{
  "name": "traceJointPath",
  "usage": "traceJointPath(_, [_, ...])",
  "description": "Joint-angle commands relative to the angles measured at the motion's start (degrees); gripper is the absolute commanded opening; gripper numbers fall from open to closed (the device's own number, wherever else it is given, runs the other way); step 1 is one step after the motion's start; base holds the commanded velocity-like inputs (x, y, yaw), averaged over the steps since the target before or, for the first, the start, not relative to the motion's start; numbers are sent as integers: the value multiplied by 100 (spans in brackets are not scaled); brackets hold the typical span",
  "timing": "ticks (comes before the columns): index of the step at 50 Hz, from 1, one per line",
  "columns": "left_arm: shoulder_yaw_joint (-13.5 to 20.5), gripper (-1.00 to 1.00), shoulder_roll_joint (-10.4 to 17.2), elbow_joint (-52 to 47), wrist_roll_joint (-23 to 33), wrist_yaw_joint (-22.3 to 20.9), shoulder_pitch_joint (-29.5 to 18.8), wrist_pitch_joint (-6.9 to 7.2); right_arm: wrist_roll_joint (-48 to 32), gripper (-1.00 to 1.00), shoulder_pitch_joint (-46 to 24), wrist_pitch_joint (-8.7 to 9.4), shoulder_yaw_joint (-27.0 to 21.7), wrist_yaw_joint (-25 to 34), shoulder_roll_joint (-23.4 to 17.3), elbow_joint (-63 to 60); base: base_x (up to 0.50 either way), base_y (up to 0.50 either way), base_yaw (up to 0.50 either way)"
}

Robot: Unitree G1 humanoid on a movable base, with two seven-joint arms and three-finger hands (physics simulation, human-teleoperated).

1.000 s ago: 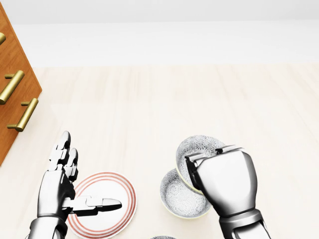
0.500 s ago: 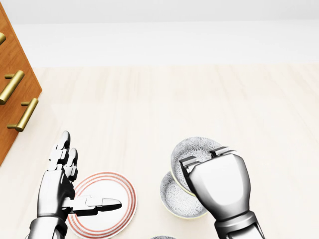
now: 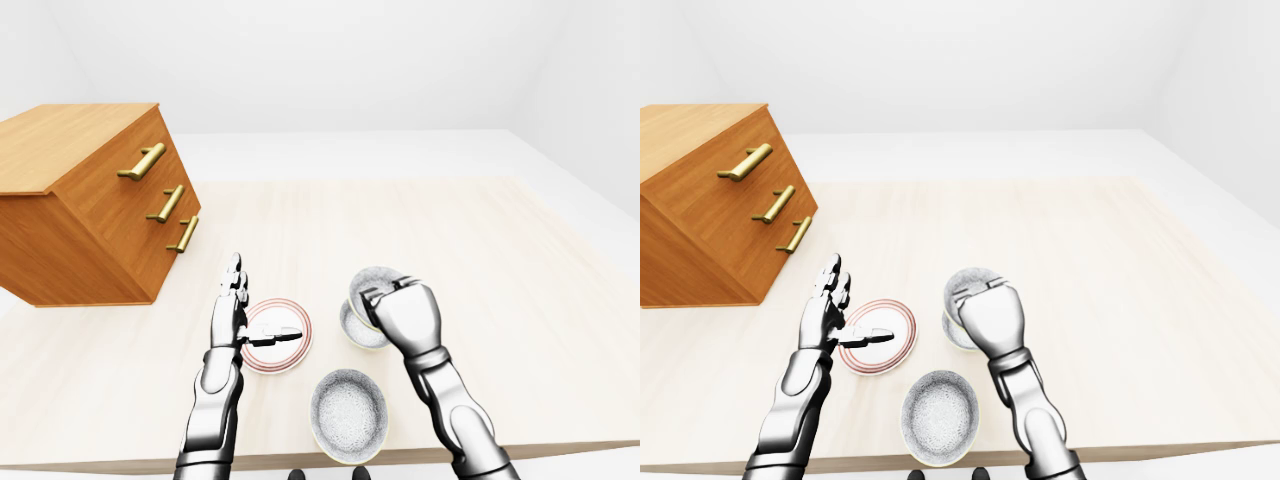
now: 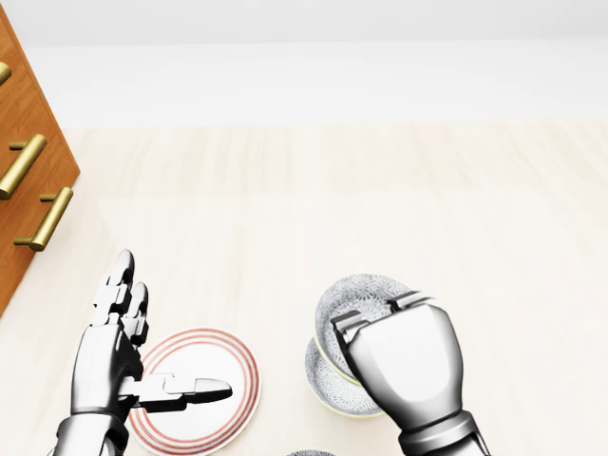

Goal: Stack the bowl at the front on the bowl in the middle.

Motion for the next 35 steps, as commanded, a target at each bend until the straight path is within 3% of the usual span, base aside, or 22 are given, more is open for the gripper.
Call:
traceJointPath(1, [-1,100,1,12,-2,-7,9,-25,371,-100,-1,0,56,-96,21,84,0,0,0])
traceJointPath(9, [1,100,1,-38,-2,-4,17,17,523,-100,9,0,53,-99,62,56,0,0,0])
traceJointPath(17, [9,100,4,71,-2,-6,-13,-66,632,-100,9,0,74,-110,86,138,0,0,0])
traceJointPath(22, [2,100,1,18,0,1,-2,-27,618,-100,46,0,112,-160,83,175,0,0,0])
traceJointPath(35, [6,100,3,86,5,3,-14,-84,553,-100,91,0,181,-301,67,260,0,0,0])
